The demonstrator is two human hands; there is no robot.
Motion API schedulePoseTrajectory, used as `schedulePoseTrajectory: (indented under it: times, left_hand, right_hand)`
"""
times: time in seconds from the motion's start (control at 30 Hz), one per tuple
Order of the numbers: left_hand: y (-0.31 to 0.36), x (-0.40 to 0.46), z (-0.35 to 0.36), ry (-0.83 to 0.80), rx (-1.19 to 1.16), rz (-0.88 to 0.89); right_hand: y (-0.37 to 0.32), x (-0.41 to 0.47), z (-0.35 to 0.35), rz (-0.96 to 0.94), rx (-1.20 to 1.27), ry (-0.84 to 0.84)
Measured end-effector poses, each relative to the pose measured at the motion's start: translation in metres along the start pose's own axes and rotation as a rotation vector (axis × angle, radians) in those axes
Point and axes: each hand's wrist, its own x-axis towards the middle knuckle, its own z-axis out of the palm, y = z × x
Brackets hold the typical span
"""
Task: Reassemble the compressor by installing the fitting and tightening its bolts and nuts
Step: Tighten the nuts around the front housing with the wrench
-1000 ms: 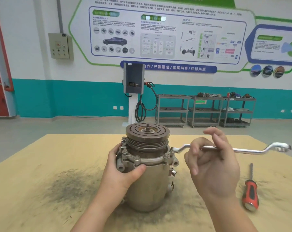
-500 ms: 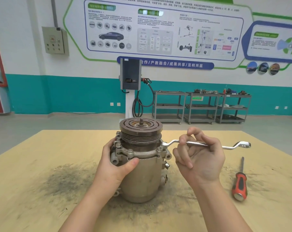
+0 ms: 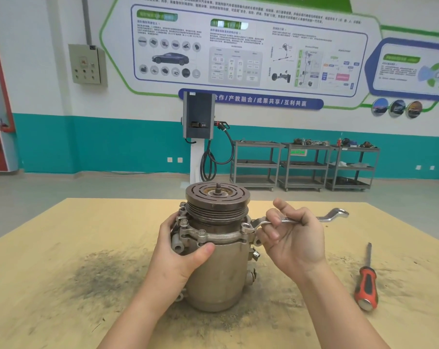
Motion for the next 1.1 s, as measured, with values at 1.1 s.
schedulePoseTrajectory:
  times: [1.1]
  left_hand:
    - [0.001,-0.002,0.021,0.159,-0.003,0.021]
  right_hand:
    - [0.062,-0.04,0.032,-1.239,-1.407,-0.147]
